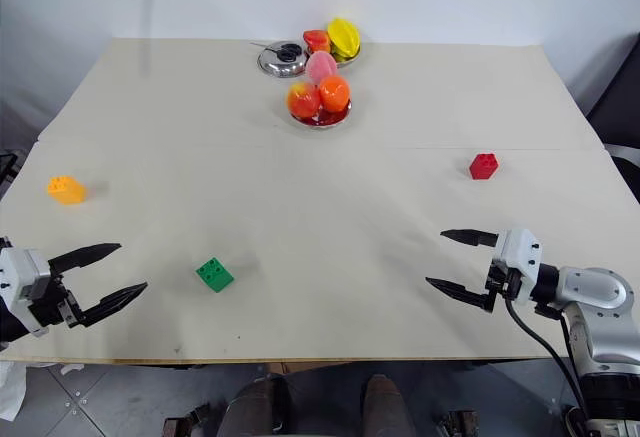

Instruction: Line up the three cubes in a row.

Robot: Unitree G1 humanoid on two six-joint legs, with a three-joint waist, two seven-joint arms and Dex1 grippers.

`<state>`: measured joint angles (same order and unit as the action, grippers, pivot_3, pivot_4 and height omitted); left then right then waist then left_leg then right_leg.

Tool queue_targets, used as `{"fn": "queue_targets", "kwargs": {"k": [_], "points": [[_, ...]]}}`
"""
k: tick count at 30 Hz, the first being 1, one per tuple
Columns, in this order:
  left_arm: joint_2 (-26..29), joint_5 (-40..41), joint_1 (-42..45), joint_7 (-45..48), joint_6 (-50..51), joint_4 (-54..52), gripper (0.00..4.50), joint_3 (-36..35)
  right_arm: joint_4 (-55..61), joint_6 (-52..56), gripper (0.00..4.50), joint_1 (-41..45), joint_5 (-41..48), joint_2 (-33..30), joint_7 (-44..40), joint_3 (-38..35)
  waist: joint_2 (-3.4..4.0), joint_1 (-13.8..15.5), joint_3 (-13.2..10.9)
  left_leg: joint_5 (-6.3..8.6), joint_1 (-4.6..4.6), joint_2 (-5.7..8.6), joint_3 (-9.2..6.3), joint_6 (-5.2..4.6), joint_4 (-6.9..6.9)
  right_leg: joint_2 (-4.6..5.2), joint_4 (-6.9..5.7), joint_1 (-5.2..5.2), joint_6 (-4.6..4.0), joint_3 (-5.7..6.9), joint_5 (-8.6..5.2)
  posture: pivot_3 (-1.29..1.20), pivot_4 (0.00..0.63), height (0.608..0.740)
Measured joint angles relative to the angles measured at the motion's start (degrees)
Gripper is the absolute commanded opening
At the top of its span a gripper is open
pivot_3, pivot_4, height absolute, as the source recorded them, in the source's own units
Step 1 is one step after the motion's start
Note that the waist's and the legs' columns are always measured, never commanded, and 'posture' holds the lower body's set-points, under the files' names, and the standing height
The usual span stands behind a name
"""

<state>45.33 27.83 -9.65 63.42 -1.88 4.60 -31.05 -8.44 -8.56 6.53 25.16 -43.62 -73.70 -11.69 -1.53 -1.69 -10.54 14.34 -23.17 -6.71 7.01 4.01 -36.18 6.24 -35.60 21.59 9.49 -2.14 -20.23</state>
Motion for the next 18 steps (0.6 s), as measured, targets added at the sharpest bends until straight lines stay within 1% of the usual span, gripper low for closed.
{"fn": "queue_targets", "kwargs": {"k": [4,8,10,12,15,18], "points": [[0.01,0.35,0.72,-0.40,1.47,0.11,4.49,0.00,-0.51,-0.35,4.50,0.07,0.02,0.16,0.19,-0.02,0.00,0.00,0.00,0.00,0.00,0.00,0.00,0.00,0.00,0.00,-0.02,0.00,0.00,0.00,0.00,0.00,0.150,0.740],[0.00,7.14,6.37,-3.21,10.86,-0.01,4.49,-1.23,-0.12,-0.05,4.50,-0.27,0.33,2.12,3.10,-0.48,-0.01,0.16,0.00,0.00,0.00,0.00,-0.04,0.00,-0.07,0.00,-0.12,-0.01,0.00,0.01,0.00,0.00,0.150,0.740],[0.02,10.14,8.60,-5.03,14.35,-1.42,4.49,-2.82,0.58,0.26,4.50,-1.13,0.87,3.42,6.10,-2.31,-0.01,0.10,0.00,0.00,-0.01,0.00,-0.05,0.00,-0.07,0.00,-0.14,-0.01,0.00,0.01,0.00,0.00,0.150,0.740],[0.04,11.10,9.63,-6.00,16.06,-4.42,4.49,-2.51,1.91,1.46,4.50,-2.45,1.71,4.90,10.60,-5.27,0.00,0.10,0.00,0.00,-0.01,0.01,-0.05,0.01,-0.06,-0.01,-0.14,-0.01,0.00,0.01,0.00,0.00,0.150,0.740],[-0.24,11.32,11.54,-6.12,17.32,-8.32,4.49,0.25,3.38,2.76,4.50,-4.34,2.92,7.24,18.11,-10.20,0.00,0.20,0.00,0.00,0.00,0.01,-0.06,0.03,-0.09,-0.01,-0.14,-0.01,-0.01,0.01,0.00,0.00,0.150,0.740],[-0.26,11.32,15.80,-4.94,18.62,-10.49,4.49,5.53,3.69,2.27,4.50,-6.45,2.65,11.49,27.49,-15.71,-0.03,0.33,0.02,-0.02,0.00,0.01,-0.08,0.05,-0.11,-0.03,-0.15,-0.04,-0.01,0.00,0.00,0.00,0.150,0.740]]}}
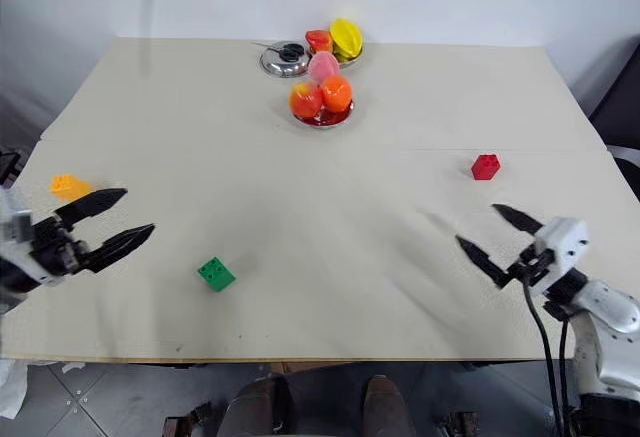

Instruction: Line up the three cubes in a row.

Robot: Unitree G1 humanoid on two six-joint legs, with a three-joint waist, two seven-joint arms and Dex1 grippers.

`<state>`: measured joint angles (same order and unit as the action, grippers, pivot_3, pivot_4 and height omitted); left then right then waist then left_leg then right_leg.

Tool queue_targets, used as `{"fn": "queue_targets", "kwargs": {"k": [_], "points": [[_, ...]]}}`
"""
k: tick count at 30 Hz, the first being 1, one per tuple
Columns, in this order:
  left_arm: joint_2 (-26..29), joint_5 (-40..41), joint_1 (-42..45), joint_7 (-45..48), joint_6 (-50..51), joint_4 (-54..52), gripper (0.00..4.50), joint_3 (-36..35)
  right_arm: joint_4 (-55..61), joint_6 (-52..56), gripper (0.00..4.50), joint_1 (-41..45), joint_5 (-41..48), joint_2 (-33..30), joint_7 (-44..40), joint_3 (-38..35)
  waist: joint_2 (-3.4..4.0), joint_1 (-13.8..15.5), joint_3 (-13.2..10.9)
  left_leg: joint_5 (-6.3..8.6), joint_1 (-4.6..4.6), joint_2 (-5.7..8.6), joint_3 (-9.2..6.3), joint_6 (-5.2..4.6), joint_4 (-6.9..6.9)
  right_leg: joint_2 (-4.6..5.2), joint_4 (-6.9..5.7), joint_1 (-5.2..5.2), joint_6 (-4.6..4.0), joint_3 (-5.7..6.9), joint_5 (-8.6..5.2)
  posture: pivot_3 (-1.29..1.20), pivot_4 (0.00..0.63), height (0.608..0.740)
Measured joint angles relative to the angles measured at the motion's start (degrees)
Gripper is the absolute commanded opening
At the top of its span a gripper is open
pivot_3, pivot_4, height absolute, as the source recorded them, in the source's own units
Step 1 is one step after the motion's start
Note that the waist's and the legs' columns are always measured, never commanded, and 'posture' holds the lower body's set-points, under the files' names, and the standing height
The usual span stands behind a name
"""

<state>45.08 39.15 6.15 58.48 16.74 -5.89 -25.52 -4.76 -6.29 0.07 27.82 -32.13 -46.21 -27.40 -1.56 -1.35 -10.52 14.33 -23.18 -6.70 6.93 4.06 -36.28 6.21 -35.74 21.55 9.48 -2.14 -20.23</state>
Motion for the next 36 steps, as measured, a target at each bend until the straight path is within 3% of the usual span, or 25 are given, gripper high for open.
{"fn": "queue_targets", "kwargs": {"k": [6,10,15,19,26,35,36], "points": [[-1.66,-0.07,5.23,1.59,1.29,-1.98,4.49,6.91,-3.87,-1.09,4.50,-2.80,-4.74,3.96,10.35,-1.52,0.08,-0.74,-0.01,-0.01,0.02,-0.02,0.06,0.02,0.07,-0.04,0.01,0.04,0.00,-0.05,0.00,0.00,0.150,0.740],[-2.48,-0.47,5.71,1.69,1.22,-2.01,4.49,8.20,-3.04,3.92,4.50,1.33,-6.89,2.77,14.90,0.38,0.10,-1.65,-0.01,-0.03,0.05,-0.04,0.03,0.05,0.04,-0.08,-0.07,0.04,0.01,-0.07,0.00,0.00,0.150,0.740],[-4.51,-1.83,5.80,1.60,0.10,-0.54,4.49,9.75,-4.36,22.78,4.50,16.77,-9.65,-4.22,19.44,7.04,0.13,-1.89,-0.03,-0.06,0.05,-0.05,0.01,0.02,0.00,-0.08,-0.13,0.06,0.01,-0.09,0.00,0.00,0.150,0.740],[-5.75,-2.93,6.74,1.10,-0.46,0.07,4.49,10.94,-14.57,29.99,4.50,33.95,-12.75,-5.08,20.43,13.18,0.14,-1.92,-0.04,-0.07,0.02,-0.09,0.02,0.03,0.04,-0.14,-0.13,0.13,-0.02,-0.10,-0.02,0.00,0.150,0.740],[-5.86,-3.46,7.42,0.79,-0.51,0.43,4.49,10.82,-39.59,26.32,4.50,51.10,-20.97,-2.26,26.27,19.60,0.14,-1.80,-0.04,-0.02,-0.07,-0.07,0.12,0.01,0.08,-0.12,-0.09,0.17,-0.08,-0.10,-0.05,0.00,0.150,0.740],[-5.87,-3.40,7.05,-0.33,-0.48,-0.18,4.49,10.21,-59.17,19.76,4.50,59.64,-24.51,-0.25,27.60,20.28,0.16,-2.96,-0.05,-0.02,-0.08,-0.10,0.13,0.02,0.12,-0.14,-0.16,0.22,-0.07,-0.09,-0.05,0.00,0.150,0.740],[-5.87,-3.38,6.96,-0.43,-0.48,-0.27,4.50,10.19,-60.37,19.54,4.32,60.15,-24.50,-0.05,27.16,20.19,0.16,-3.12,-0.06,-0.02,-0.08,-0.10,0.12,0.02,0.13,-0.14,-0.20,0.21,-0.07,-0.09,-0.05,0.00,0.150,0.740]]}}
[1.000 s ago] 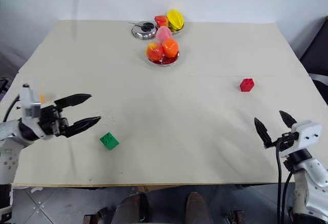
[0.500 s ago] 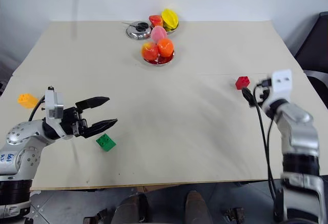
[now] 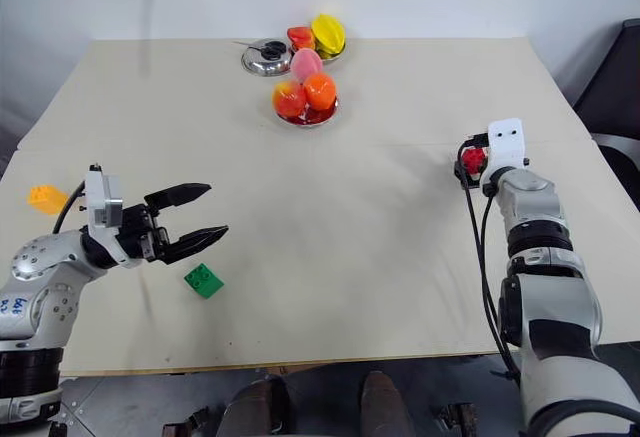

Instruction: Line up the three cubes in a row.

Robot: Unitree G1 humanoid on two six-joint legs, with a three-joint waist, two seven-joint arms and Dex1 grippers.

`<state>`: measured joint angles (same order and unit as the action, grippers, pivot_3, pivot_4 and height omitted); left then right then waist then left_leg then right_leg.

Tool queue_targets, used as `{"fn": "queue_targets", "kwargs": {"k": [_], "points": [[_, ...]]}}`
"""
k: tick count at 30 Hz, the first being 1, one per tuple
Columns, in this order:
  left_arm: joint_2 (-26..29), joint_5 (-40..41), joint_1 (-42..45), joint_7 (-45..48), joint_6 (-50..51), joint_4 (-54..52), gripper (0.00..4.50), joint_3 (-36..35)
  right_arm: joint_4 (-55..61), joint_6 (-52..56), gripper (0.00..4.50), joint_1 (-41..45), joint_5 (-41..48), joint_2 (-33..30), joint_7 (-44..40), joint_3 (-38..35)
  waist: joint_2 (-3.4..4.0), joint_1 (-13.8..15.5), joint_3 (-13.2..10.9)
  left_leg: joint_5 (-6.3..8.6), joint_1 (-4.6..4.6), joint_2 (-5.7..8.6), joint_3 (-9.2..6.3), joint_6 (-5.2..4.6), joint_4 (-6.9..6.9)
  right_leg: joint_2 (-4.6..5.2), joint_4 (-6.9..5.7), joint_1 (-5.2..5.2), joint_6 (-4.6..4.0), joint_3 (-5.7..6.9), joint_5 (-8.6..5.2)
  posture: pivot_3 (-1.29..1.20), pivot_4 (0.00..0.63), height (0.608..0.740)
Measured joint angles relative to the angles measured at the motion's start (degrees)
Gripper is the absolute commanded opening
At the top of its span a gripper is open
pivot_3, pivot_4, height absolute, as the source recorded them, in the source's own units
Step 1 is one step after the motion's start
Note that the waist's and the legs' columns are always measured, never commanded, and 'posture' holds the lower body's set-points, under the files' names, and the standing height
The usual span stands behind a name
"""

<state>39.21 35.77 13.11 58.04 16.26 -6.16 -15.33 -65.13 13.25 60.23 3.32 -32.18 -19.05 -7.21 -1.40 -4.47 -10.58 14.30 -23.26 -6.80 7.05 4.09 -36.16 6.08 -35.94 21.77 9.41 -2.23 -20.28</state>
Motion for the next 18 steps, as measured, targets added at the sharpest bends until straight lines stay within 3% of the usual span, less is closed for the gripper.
{"fn": "queue_targets", "kwargs": {"k": [3,9,12,14,18], "points": [[0.00,0.03,-0.06,-0.37,0.01,-0.16,4.50,-0.01,-2.19,-0.71,3.58,0.84,0.11,0.31,-1.12,-0.37,0.00,-0.39,0.00,0.00,0.00,0.00,0.00,0.00,0.01,0.00,-0.03,-0.01,0.00,0.00,0.00,0.00,0.150,0.740],[0.00,0.05,-0.06,-0.43,0.03,-0.16,4.50,-0.02,-2.95,-5.70,1.53,1.01,-0.75,0.30,-3.30,-0.05,0.03,-0.52,-0.02,0.00,0.01,0.00,0.00,0.00,0.02,0.00,-0.02,-0.01,0.02,0.00,-0.01,0.00,0.150,0.740],[0.00,0.05,-0.38,-0.42,0.05,-0.15,4.50,-0.06,-2.94,-8.62,1.48,0.92,-1.07,0.30,-6.75,0.01,0.03,-0.51,-0.02,0.00,0.00,0.00,0.00,0.00,0.02,0.00,-0.02,-0.02,0.02,0.00,-0.01,0.00,0.150,0.740],[0.00,0.06,-0.98,-0.34,0.04,-0.09,4.50,-0.14,-1.70,-12.07,1.48,0.15,-0.80,0.24,-13.93,0.35,0.04,-0.50,-0.02,0.00,0.01,-0.01,0.00,0.00,0.02,-0.01,-0.02,-0.02,0.03,0.00,-0.01,0.00,0.150,0.740],[0.05,0.05,-2.16,0.31,0.04,0.34,4.50,-0.51,9.51,-18.65,1.48,-4.60,2.56,0.43,-40.38,4.49,0.10,-0.46,-0.06,0.00,0.02,-0.06,-0.02,0.00,0.02,-0.08,-0.03,-0.05,0.04,0.01,-0.02,0.00,0.150,0.740]]}}
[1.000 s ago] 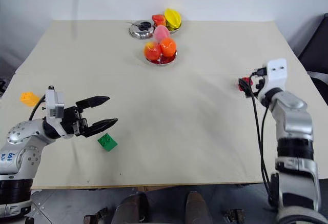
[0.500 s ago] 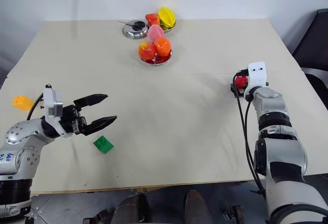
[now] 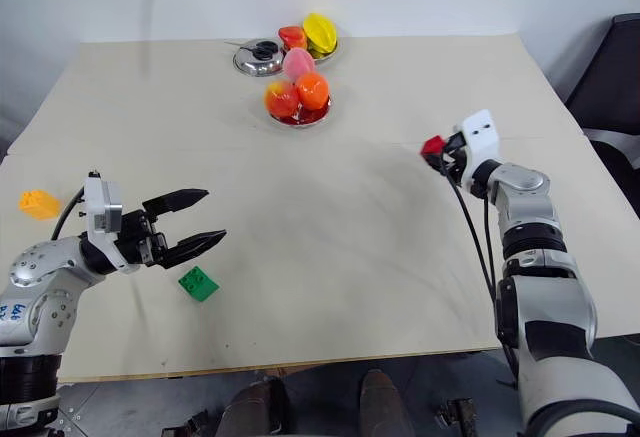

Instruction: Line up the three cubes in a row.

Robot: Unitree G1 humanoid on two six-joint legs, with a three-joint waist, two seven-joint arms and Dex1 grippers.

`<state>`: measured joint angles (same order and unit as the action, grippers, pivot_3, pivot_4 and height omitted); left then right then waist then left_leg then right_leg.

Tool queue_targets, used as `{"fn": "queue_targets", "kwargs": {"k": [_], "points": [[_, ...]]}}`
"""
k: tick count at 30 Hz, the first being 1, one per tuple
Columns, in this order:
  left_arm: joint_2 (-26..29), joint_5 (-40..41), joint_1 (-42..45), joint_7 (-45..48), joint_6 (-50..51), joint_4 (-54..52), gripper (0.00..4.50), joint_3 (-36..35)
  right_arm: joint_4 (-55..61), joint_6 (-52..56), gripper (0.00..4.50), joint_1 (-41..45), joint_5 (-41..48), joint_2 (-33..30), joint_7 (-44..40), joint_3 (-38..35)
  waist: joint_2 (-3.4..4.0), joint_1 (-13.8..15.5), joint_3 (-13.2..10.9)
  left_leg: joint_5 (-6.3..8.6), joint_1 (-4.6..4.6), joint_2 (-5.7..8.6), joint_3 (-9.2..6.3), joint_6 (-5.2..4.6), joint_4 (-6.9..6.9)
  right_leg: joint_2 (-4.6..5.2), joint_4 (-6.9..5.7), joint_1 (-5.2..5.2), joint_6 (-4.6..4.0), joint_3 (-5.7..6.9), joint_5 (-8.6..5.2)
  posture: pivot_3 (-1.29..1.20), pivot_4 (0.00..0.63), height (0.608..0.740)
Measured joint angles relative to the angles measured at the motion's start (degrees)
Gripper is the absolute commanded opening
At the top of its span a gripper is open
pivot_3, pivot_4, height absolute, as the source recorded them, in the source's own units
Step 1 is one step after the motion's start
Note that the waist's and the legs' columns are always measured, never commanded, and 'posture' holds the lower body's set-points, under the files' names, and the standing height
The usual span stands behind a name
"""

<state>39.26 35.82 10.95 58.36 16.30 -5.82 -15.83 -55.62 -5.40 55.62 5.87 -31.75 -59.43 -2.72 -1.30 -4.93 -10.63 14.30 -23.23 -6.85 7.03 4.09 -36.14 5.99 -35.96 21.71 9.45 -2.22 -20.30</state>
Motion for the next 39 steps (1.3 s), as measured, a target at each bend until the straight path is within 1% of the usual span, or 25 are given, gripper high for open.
{"fn": "queue_targets", "kwargs": {"k": [2,3,4,6,10,18,20,25,26,27,30,33,35,37,39], "points": [[0.02,-0.01,-0.22,0.23,0.01,0.36,4.50,0.03,4.87,-0.99,1.48,-1.82,0.43,-0.35,-10.58,3.45,0.02,0.04,-0.01,0.00,0.00,-0.02,-0.02,0.00,-0.01,-0.02,0.00,-0.01,0.00,0.01,0.00,0.00,0.150,0.740],[0.02,-0.01,-0.28,0.53,0.01,0.78,4.50,0.03,7.88,-1.37,1.48,-2.98,0.33,-0.99,-17.38,6.53,0.02,0.08,-0.01,0.00,0.01,-0.02,-0.02,0.00,-0.04,-0.02,-0.02,-0.03,0.00,0.01,0.00,0.00,0.150,0.740],[0.03,-0.01,-0.30,0.61,0.01,1.33,4.50,0.03,9.02,-1.81,1.48,-3.55,0.04,-1.21,-21.08,8.19,0.02,0.11,-0.01,0.00,0.01,-0.02,-0.02,0.00,-0.07,-0.02,-0.02,-0.03,0.00,0.01,0.00,0.00,0.150,0.740],[0.03,-0.03,-0.48,0.70,0.00,2.19,4.50,0.03,9.92,-2.21,1.48,-4.03,-0.83,-1.54,-25.60,10.93,0.01,0.27,-0.01,0.00,0.01,-0.02,-0.04,0.00,-0.16,-0.01,-0.01,-0.04,0.00,0.01,0.00,0.00,0.150,0.740],[0.02,-0.03,-0.54,1.04,0.01,2.19,4.50,0.03,8.55,-4.31,1.48,-3.66,-3.17,-1.89,-27.46,13.55,0.01,0.29,-0.01,0.00,0.02,-0.03,-0.05,0.00,-0.26,-0.02,0.01,-0.04,0.00,0.01,0.00,0.00,0.150,0.740],[0.02,0.02,-2.45,1.04,0.08,1.89,4.50,-0.04,3.79,-7.38,1.48,-1.54,-3.81,-0.94,-27.59,13.57,0.01,0.14,-0.01,0.00,0.08,-0.06,-0.06,0.01,-0.29,-0.03,-0.02,-0.09,0.00,0.01,0.00,0.00,0.150,0.740],[0.02,0.08,-2.61,1.05,0.09,1.78,4.50,-0.24,3.35,-7.63,2.24,-1.51,-3.61,-0.68,-27.71,13.36,0.01,0.13,-0.01,-0.01,0.08,-0.07,-0.07,0.01,-0.30,-0.05,-0.02,-0.09,0.00,0.01,0.00,0.00,0.150,0.740],[0.30,0.19,-2.63,1.22,0.10,1.77,4.50,-1.95,2.01,-10.28,3.76,-1.67,-3.52,0.44,-28.23,13.45,0.04,0.09,-0.03,-0.01,0.08,-0.08,-0.06,0.02,-0.29,-0.06,-0.01,-0.09,0.00,0.01,0.00,0.00,0.150,0.740],[0.31,0.19,-2.62,1.23,0.11,1.84,4.50,-2.24,2.00,-11.02,4.17,-1.65,-3.34,0.44,-28.34,13.38,0.04,0.09,-0.03,-0.01,0.08,-0.08,-0.05,0.02,-0.29,-0.06,-0.02,-0.09,0.00,0.01,0.00,0.00,0.150,0.740],[0.34,0.20,-2.62,1.22,0.11,1.87,4.50,-2.30,2.00,-11.45,4.46,-1.64,-3.12,0.44,-28.41,13.35,0.04,0.09,-0.03,-0.01,0.08,-0.08,-0.06,0.02,-0.29,-0.06,-0.02,-0.09,0.00,0.01,0.00,0.00,0.150,0.740],[0.34,0.21,-2.60,1.15,0.09,2.69,4.50,-3.55,2.37,-13.66,4.46,-1.66,-1.09,0.35,-28.85,12.16,0.04,0.11,-0.03,-0.01,0.07,-0.08,-0.07,0.02,-0.32,-0.06,-0.02,-0.09,0.00,0.01,0.00,0.00,0.150,0.740],[0.89,0.38,-4.19,0.80,-0.51,5.43,4.50,-7.76,8.63,-12.97,4.46,-3.03,9.76,-1.44,-29.02,10.53,0.06,0.12,-0.04,-0.01,0.07,-0.10,-0.07,0.01,-0.25,-0.05,-0.04,-0.09,0.00,0.01,0.00,0.00,0.150,0.740],[0.80,0.31,-6.31,-0.36,-1.75,7.71,4.50,-10.87,12.07,-12.12,4.46,-3.83,13.80,-3.60,-29.03,9.42,0.06,0.08,-0.05,0.01,0.08,-0.10,-0.07,0.03,-0.22,-0.06,-0.04,-0.09,-0.01,0.01,0.00,0.00,0.150,0.740],[-1.00,0.25,-9.45,-3.81,-4.77,10.58,4.50,-16.78,16.18,-8.23,4.46,-6.03,17.49,-5.74,-29.01,8.10,0.06,0.00,-0.04,0.03,0.09,-0.13,-0.05,0.04,-0.17,-0.06,-0.04,-0.10,-0.01,0.01,0.00,0.00,0.150,0.740],[-3.49,0.24,-14.32,-7.66,-7.52,11.90,4.50,-23.40,20.96,-3.81,4.46,-10.34,21.21,-6.11,-28.75,4.60,0.03,-0.02,-0.03,0.05,0.09,-0.17,-0.03,0.05,-0.12,-0.08,-0.01,-0.10,-0.01,0.01,0.00,0.00,0.150,0.740]]}}
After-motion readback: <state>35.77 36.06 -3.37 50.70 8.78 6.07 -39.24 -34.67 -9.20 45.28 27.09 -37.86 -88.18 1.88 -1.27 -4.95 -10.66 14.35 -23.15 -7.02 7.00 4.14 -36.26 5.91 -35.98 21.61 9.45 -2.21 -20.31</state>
